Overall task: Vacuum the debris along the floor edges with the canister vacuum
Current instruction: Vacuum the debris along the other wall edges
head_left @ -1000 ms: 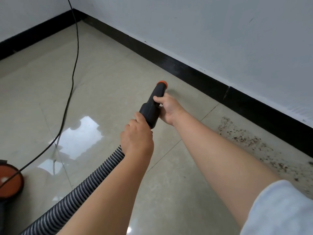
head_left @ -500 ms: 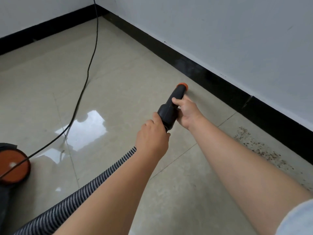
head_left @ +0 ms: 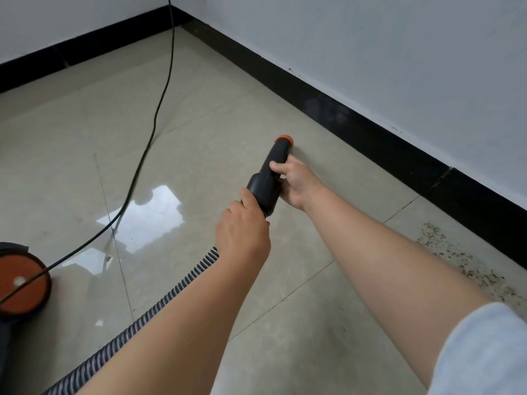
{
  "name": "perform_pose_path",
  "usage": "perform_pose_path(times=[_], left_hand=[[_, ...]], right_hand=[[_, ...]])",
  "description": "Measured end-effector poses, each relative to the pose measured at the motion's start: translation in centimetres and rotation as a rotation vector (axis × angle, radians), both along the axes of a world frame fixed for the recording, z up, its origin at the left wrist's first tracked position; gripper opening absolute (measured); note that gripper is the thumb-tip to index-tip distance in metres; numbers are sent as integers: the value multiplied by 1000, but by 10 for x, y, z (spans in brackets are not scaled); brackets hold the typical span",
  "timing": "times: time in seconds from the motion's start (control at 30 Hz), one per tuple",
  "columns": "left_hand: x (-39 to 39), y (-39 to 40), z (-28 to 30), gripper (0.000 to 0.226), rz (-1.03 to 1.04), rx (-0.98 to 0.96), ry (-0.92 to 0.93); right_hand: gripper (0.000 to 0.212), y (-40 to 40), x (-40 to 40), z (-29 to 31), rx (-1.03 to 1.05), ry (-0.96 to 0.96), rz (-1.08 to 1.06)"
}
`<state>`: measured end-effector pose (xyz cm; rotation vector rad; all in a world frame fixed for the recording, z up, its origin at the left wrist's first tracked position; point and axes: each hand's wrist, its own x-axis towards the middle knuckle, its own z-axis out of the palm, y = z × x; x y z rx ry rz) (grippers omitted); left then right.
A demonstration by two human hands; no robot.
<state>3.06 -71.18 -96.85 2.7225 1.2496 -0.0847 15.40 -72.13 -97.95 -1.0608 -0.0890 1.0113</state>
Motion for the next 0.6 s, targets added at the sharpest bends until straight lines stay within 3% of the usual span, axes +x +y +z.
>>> perform_pose_path(times=[0.4, 0.6], left_hand=[[-21, 36, 1, 53, 111, 10, 10], [21, 41, 0, 59, 47, -62, -68]], right_hand=[[46, 51, -18, -7, -4, -3, 106], [51, 48, 19, -10, -37, -83, 26]])
